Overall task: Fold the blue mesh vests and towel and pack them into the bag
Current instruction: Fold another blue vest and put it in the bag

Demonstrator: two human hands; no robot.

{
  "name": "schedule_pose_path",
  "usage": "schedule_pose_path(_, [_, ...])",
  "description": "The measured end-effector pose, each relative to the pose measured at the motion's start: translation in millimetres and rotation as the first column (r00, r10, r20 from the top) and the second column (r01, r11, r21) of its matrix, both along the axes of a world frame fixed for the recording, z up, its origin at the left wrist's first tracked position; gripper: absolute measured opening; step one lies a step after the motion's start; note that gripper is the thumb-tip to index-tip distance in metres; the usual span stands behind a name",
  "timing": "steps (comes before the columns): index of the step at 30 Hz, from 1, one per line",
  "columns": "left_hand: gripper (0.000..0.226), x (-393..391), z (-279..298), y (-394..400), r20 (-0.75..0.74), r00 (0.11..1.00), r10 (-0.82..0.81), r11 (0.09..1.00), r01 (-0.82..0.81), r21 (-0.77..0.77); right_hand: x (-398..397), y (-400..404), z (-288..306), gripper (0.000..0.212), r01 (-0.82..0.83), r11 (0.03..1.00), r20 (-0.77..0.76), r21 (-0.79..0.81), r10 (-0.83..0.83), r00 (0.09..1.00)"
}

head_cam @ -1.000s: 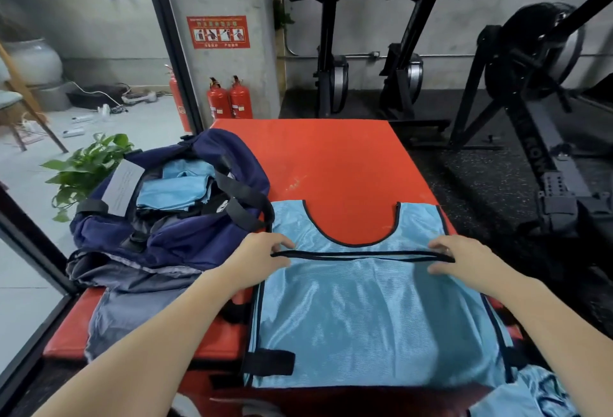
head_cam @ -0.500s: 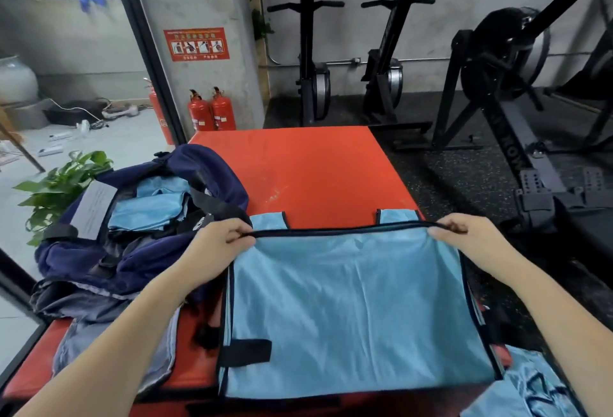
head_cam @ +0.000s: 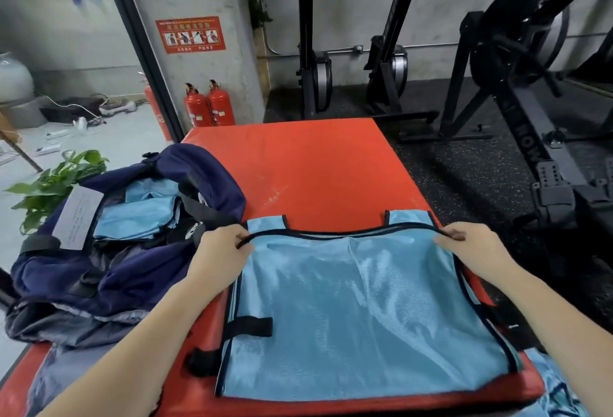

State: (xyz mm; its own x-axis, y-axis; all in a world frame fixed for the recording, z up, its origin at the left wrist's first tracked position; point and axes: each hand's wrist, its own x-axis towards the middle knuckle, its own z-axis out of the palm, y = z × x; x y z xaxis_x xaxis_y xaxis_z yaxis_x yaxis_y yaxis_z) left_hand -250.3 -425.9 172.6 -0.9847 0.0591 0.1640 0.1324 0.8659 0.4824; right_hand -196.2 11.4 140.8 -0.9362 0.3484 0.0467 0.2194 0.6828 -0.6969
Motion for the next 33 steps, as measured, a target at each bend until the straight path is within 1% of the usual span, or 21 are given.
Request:
schedule_pose_path(2, [0.005,-5.4,6.4,1.0,-0.052,0.998,0.018,1.000,-0.017,0.023,-7.0,4.3,5.2,0.006,0.038,0.997,-0.063,-0.063,-0.042,0.997])
schedule_pose_path(4, [0.003,-14.7,12.1,4.3,-0.072,0.996,0.045,0.997,-0.040,0.065,-17.5,6.2,11.6,0.012,0.060,0.991,-0.133,-0.124,-0.077,0.988])
schedule_pose_path(7, [0.018,-32.4,10.7,9.5,-0.088,0.991,0.103,0.987,-0.092,0.129,-32.2,-4.4,19.7,0.016,0.097,0.985,-0.214,-0.146,-0.127,0.969])
schedule_pose_path(8, [0.022,-35.3,9.3,11.0,-0.073,0.992,0.108,0.985,-0.096,0.147,-35.0,-10.0,19.7,0.017,0.119,0.984,-0.235,-0.135,-0.149,0.961])
schedule_pose_path(9, [0.028,-37.0,6.3,12.2,-0.057,0.993,0.100,0.985,-0.091,0.147,-36.3,-15.7,18.5,0.022,0.129,0.983,-0.250,-0.131,-0.159,0.955])
schedule_pose_path(10, [0.036,-36.8,3.5,13.2,-0.044,0.996,0.080,0.992,-0.075,0.103,-36.6,-21.0,16.0,0.031,0.127,0.985,-0.246,-0.120,-0.153,0.957])
schedule_pose_path(12, [0.044,-30.6,-0.7,18.0,-0.050,0.997,0.057,0.992,-0.062,-0.110,-32.4,-30.9,13.3,0.044,0.080,0.995,-0.212,-0.060,-0.091,0.973])
schedule_pose_path(13, [0.043,-24.2,-1.4,22.4,-0.086,0.995,0.050,0.976,-0.067,-0.209,-29.1,-35.0,11.7,0.046,0.040,0.999,-0.196,0.009,-0.037,0.980])
schedule_pose_path(15, [0.036,-6.7,-2.4,34.4,-0.175,0.985,-0.010,0.951,-0.045,-0.305,-17.5,-46.0,8.2,0.049,-0.048,0.989,-0.155,0.142,0.070,0.985])
schedule_pose_path(17, [0.031,16.6,-7.7,50.9,-0.200,0.973,-0.117,0.960,0.060,-0.273,1.4,-62.2,5.1,0.051,-0.133,0.969,-0.107,0.210,0.158,0.982])
schedule_pose_path(19, [0.033,45.1,-15.9,71.9,-0.102,0.959,-0.263,0.959,0.249,-0.134,25.5,-80.5,-1.2,0.053,-0.243,0.930,-0.050,0.277,0.266,0.963])
schedule_pose_path(20, [0.035,61.3,-20.5,82.7,-0.033,0.941,-0.338,0.940,0.336,-0.065,37.6,-87.5,-6.1,0.055,-0.294,0.908,-0.021,0.297,0.314,0.949])
schedule_pose_path(21, [0.039,77.5,-25.5,92.9,0.015,0.914,-0.406,0.913,0.407,-0.033,50.4,-94.8,-9.9,0.063,-0.345,0.884,0.006,0.317,0.362,0.932])
schedule_pose_path(23, [0.048,104.9,-38.3,108.6,0.094,0.863,-0.497,0.863,0.503,-0.054,70.1,-104.6,-20.6,0.090,-0.416,0.840,0.050,0.348,0.426,0.903])
schedule_pose_path(24, [0.055,115.0,-44.4,112.9,0.134,0.847,-0.515,0.844,0.528,-0.092,78.0,-106.1,-27.3,0.099,-0.430,0.825,0.072,0.366,0.436,0.897])
schedule_pose_path(25, [0.063,121.9,-50.9,113.8,0.164,0.839,-0.518,0.828,0.541,-0.151,84.4,-104.8,-33.7,0.103,-0.437,0.810,0.096,0.392,0.437,0.895])
schedule_pose_path(27, [0.081,125.7,-57.2,105.8,0.191,0.865,-0.464,0.821,0.501,-0.274,93.7,-95.8,-39.1,0.100,-0.432,0.785,0.144,0.444,0.413,0.899])
schedule_pose_path(28, [0.089,122.5,-56.6,96.7,0.196,0.897,-0.397,0.836,0.441,-0.325,96.2,-88.5,-39.3,0.100,-0.417,0.782,0.169,0.463,0.384,0.908])
schedule_pose_path(30, [0.102,109.2,-56.2,68.1,0.180,0.958,-0.224,0.874,0.279,-0.398,98.4,-72.1,-38.7,0.110,-0.368,0.801,0.203,0.472,0.307,0.930])
schedule_pose_path(31, [0.102,102.5,-54.5,51.1,0.169,0.977,-0.133,0.883,0.194,-0.427,98.3,-65.3,-38.5,0.116,-0.339,0.813,0.204,0.474,0.273,0.940])
schedule_pose_path(33, [0.087,92.9,-52.3,19.9,0.170,0.985,-0.006,0.895,0.081,-0.439,99.4,-58.0,-37.8,0.118,-0.315,0.826,0.211,0.467,0.242,0.947])
